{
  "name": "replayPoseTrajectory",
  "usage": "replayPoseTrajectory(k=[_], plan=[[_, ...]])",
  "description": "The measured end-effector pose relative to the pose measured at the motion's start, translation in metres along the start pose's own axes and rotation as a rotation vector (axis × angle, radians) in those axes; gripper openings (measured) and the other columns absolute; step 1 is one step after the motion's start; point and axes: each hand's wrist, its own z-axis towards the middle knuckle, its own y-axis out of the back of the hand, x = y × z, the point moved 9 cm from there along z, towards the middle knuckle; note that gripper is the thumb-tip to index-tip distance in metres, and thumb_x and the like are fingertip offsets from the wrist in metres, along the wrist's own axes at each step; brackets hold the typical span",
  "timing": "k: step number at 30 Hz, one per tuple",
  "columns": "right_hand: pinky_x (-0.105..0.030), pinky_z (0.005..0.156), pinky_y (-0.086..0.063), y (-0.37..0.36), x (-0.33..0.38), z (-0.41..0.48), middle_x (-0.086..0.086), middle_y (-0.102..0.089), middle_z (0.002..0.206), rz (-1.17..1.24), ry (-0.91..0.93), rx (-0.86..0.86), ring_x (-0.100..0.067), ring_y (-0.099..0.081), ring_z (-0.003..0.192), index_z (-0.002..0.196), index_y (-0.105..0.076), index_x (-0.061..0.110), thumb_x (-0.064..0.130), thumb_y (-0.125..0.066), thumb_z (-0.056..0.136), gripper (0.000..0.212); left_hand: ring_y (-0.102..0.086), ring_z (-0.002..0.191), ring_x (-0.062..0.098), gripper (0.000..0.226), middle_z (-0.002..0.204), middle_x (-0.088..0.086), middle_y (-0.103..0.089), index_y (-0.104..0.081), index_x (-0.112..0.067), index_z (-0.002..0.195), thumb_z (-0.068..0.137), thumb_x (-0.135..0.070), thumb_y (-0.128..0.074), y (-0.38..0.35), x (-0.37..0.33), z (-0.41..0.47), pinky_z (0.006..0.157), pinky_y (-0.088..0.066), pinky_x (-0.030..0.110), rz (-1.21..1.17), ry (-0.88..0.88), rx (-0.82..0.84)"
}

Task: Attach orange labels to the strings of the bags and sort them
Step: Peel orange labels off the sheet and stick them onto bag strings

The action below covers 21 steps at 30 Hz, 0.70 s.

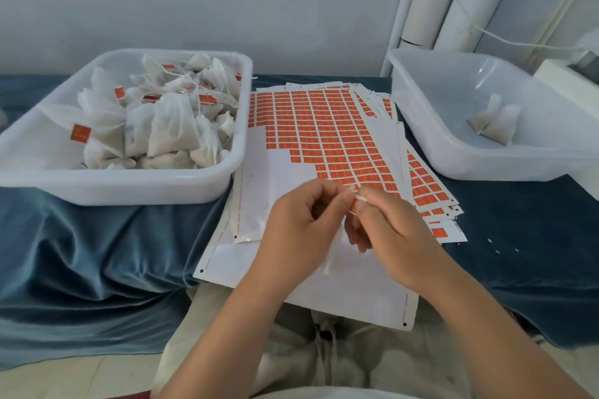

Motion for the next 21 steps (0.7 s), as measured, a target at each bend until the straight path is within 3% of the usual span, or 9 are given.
replayPoseTrajectory(k=[3, 7, 12, 14, 17, 21], plan=[[-0.021, 0.070, -0.058, 0.000, 0.001, -0.001, 0.002, -0.068, 0.075, 0.071, -0.020, 0.017, -0.019, -0.069, 0.072, 0.084, -0.060, 0.034, 0.039, -0.042, 0.099, 0.025, -0.067, 0.065, 0.004, 0.013, 0.075, -0.014, -0.075, -0.077, -0.027, 0.092, 0.102, -0.026, -0.069, 0.004, -0.011, 0.001, 0.063, -0.049, 0.010, 0.008, -0.057, 0.081], [-0.024, 0.068, -0.058, -0.004, 0.011, 0.002, -0.004, -0.072, 0.078, 0.193, 0.015, 0.092, -0.023, -0.070, 0.070, 0.090, -0.067, 0.034, 0.032, -0.035, 0.104, 0.036, -0.068, 0.076, 0.000, 0.010, 0.082, -0.020, -0.072, -0.074, -0.031, 0.093, 0.101, -0.033, -0.068, 0.028, -0.012, 0.006, 0.067, -0.049, 0.008, 0.086, -0.004, -0.046], [-0.022, 0.072, -0.058, -0.005, 0.014, 0.002, -0.001, -0.074, 0.085, 0.142, 0.041, 0.112, -0.023, -0.072, 0.079, 0.101, -0.069, 0.041, 0.080, -0.029, 0.095, 0.056, -0.062, 0.062, -0.007, 0.011, 0.082, -0.018, -0.078, -0.071, -0.025, 0.097, 0.104, -0.029, -0.064, 0.123, -0.037, 0.042, 0.058, -0.045, 0.010, 0.078, -0.069, -0.432], [-0.023, 0.072, -0.059, -0.007, 0.011, 0.002, 0.000, -0.074, 0.086, 0.117, 0.036, 0.134, -0.023, -0.073, 0.080, 0.100, -0.071, 0.040, 0.087, -0.028, 0.091, 0.064, -0.063, 0.062, -0.003, 0.011, 0.078, -0.018, -0.078, -0.069, -0.022, 0.100, 0.105, -0.029, -0.062, 0.167, -0.047, 0.068, 0.060, -0.048, 0.015, 0.163, -0.097, -0.546], [-0.021, 0.075, -0.059, -0.012, 0.006, 0.002, 0.006, -0.074, 0.088, 0.035, 0.037, 0.173, -0.018, -0.074, 0.083, 0.101, -0.068, 0.044, 0.087, -0.026, 0.091, 0.062, -0.067, 0.068, -0.004, 0.007, 0.078, -0.012, -0.076, -0.062, -0.018, 0.104, 0.106, -0.024, -0.058, 0.221, -0.058, 0.116, 0.071, -0.052, 0.022, 0.235, -0.121, -0.639], [-0.028, 0.075, -0.061, -0.019, -0.003, 0.000, 0.015, -0.073, 0.089, -0.111, 0.041, 0.229, -0.011, -0.073, 0.087, 0.104, -0.064, 0.050, 0.072, -0.026, 0.099, 0.045, -0.075, 0.088, 0.005, 0.009, 0.095, -0.005, -0.077, -0.050, -0.024, 0.098, 0.104, -0.017, -0.050, 0.264, -0.077, 0.165, 0.088, -0.057, 0.032, 0.216, -0.266, -0.648]])
